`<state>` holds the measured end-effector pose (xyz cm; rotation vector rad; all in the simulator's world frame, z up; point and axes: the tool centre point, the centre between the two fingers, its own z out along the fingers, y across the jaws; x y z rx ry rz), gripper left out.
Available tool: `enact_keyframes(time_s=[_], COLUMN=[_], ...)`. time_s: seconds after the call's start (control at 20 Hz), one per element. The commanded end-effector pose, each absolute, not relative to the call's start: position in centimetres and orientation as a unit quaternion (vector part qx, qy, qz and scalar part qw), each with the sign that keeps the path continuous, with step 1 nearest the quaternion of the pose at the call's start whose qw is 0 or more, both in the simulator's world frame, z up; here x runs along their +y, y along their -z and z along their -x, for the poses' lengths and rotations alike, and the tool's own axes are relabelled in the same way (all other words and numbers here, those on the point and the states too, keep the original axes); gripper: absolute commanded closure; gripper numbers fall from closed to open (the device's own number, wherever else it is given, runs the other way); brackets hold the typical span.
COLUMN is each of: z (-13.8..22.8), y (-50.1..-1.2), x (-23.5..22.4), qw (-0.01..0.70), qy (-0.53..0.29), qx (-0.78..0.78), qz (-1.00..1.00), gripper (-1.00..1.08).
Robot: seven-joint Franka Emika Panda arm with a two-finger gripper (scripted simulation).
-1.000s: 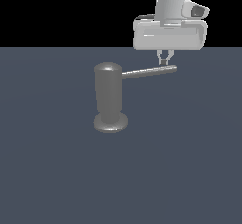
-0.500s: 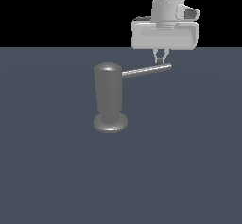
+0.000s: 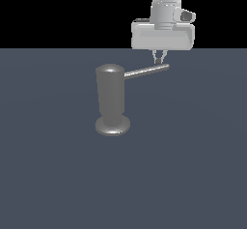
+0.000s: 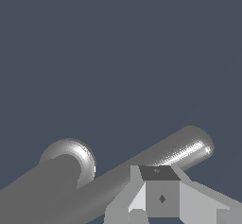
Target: Turn on the faucet by rotating a designated handle.
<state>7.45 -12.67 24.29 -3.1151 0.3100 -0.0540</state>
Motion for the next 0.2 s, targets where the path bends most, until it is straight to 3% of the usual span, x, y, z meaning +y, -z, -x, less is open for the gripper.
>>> enact_keyframes(time_s=[0.0, 0.15], z=[-7.05, -7.53], y=[-22.05, -21.96], x=[-15.90, -16.03], qw=[0.000, 0.000], qy=[0.001, 0.001], qx=[0.122, 0.123], qz=[0.993, 0.992], gripper=[1.08, 1.08])
